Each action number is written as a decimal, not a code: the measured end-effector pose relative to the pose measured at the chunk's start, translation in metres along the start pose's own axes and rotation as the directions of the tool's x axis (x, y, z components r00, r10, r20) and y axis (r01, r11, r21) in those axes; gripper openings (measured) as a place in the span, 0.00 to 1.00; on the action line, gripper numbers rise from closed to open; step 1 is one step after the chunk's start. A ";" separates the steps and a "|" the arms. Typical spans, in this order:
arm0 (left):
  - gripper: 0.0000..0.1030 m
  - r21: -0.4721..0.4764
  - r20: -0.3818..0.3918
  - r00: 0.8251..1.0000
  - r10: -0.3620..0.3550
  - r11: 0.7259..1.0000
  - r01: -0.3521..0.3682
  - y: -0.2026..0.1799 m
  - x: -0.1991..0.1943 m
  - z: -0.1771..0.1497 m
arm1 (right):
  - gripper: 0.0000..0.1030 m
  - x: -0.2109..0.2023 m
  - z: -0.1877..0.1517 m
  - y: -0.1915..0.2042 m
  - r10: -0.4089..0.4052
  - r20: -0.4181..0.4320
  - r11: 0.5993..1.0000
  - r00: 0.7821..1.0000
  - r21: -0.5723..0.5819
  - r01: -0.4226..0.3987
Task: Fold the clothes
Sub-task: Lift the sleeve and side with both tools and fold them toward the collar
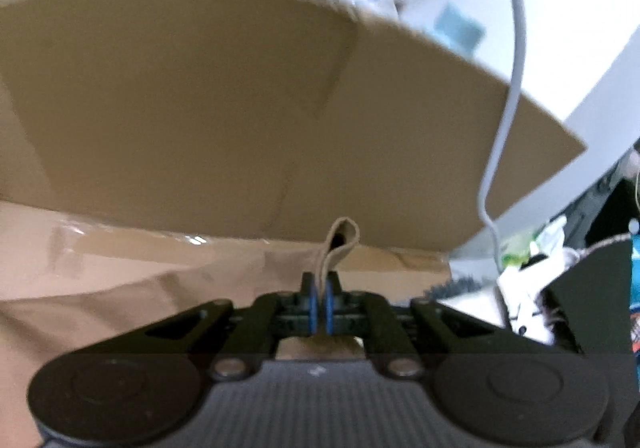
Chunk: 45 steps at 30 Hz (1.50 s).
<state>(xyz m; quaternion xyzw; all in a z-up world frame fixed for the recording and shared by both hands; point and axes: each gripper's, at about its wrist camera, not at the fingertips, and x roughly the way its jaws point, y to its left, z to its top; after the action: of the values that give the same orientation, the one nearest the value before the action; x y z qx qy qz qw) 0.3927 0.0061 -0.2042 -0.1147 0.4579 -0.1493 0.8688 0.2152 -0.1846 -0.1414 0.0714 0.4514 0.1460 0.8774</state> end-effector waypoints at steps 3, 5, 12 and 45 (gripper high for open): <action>0.05 -0.043 0.043 0.999 0.017 0.999 -0.015 0.014 -0.021 -0.003 | 0.07 -0.005 0.009 0.007 -0.001 0.035 0.999 0.999 -0.038 0.002; 0.05 -0.063 0.062 0.998 0.026 0.998 -0.022 0.022 -0.035 -0.007 | 0.07 -0.008 0.015 0.012 0.005 0.053 0.999 0.999 -0.046 -0.003; 0.05 -0.134 0.106 0.992 0.065 0.990 -0.051 0.046 -0.075 -0.025 | 0.07 -0.015 0.020 0.041 0.048 0.062 0.992 0.997 -0.117 -0.040; 0.04 -0.193 0.047 0.978 0.204 0.962 -0.192 0.131 -0.083 -0.106 | 0.07 0.017 -0.040 0.119 0.114 -0.122 0.925 0.986 -0.350 -0.150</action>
<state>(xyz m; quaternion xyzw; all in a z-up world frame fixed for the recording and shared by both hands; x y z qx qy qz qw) 0.2806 0.1512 -0.2442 -0.1546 0.4502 -0.0140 0.8793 0.1699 -0.0670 -0.1474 -0.0667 0.4545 0.2879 0.8403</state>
